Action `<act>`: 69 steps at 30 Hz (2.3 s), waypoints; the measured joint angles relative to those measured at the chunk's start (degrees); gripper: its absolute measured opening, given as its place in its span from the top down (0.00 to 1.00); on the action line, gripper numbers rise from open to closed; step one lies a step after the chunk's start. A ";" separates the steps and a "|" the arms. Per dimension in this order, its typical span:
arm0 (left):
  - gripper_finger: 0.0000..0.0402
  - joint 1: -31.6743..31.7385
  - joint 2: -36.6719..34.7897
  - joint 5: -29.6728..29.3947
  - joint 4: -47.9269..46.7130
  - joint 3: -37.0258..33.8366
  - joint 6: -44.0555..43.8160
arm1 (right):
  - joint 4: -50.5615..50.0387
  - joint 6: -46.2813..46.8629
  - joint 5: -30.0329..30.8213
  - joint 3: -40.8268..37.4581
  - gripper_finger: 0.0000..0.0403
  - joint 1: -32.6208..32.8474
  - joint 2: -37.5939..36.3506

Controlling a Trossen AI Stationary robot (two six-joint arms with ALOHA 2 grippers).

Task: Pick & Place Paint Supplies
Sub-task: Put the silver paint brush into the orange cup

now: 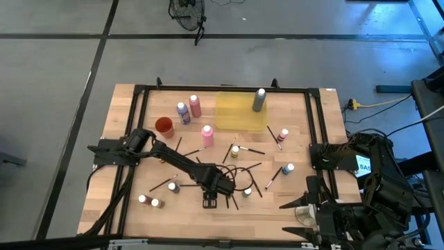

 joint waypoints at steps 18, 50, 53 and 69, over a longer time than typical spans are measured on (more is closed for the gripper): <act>0.57 0.06 0.02 -0.02 -2.36 0.00 -0.11 | -0.60 0.90 -0.84 0.00 0.42 0.37 0.00; 0.59 0.72 0.51 1.56 -0.93 -0.78 2.53 | -1.46 1.39 -0.81 0.00 0.42 0.37 -0.07; 0.61 0.71 0.28 2.06 -0.65 -1.96 1.93 | -1.62 1.49 -0.81 0.00 0.42 0.37 -0.10; 0.80 0.90 0.52 1.02 0.87 -2.73 1.11 | -1.68 1.51 -0.72 0.00 0.42 0.37 -0.22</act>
